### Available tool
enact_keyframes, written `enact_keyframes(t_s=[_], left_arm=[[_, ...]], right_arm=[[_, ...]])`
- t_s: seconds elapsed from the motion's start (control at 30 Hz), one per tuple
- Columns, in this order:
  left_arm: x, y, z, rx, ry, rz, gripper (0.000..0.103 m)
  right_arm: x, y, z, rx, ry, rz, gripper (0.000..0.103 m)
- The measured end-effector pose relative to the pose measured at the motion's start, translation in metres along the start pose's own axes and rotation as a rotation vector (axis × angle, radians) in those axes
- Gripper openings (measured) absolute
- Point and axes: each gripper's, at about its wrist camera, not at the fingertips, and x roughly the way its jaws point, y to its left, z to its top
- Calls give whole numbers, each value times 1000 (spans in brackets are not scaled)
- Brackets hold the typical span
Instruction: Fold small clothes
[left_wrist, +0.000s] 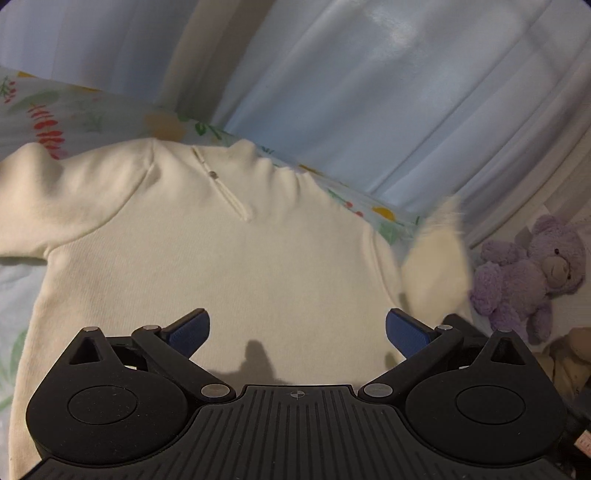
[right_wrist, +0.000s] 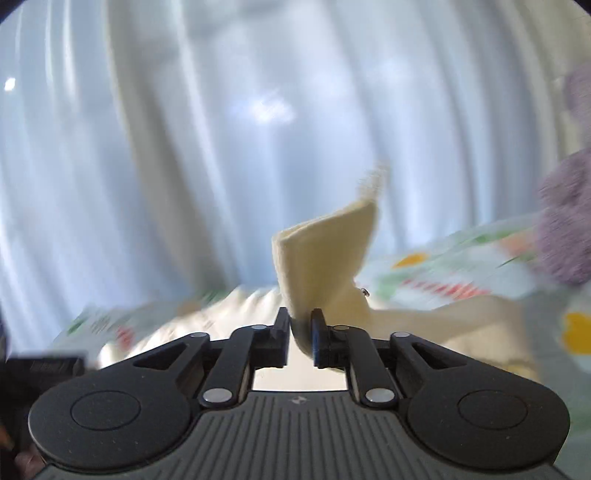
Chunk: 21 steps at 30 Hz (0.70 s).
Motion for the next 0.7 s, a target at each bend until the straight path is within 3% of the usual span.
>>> enact_keyframes(t_s=[0.1, 0.27, 0.4, 0.5, 0.63, 0.7], left_arm=[[17, 0, 8, 2, 41, -62, 103], [50, 8, 17, -51, 139, -166, 100], [79, 13, 19, -106, 241, -210, 78], [97, 12, 17, -110, 311, -197, 74], [106, 15, 15, -116, 331, -203, 63], [113, 14, 16, -123, 362, -198, 34]], right_arm=[[8, 10, -22, 45, 76, 21, 25], [-6, -6, -38, 111, 131, -65, 27], [-24, -15, -40, 144, 115, -124, 33], [-35, -21, -40, 172, 88, -154, 37], [-42, -26, -40, 201, 75, -174, 38], [-38, -28, -39, 209, 83, -183, 38]])
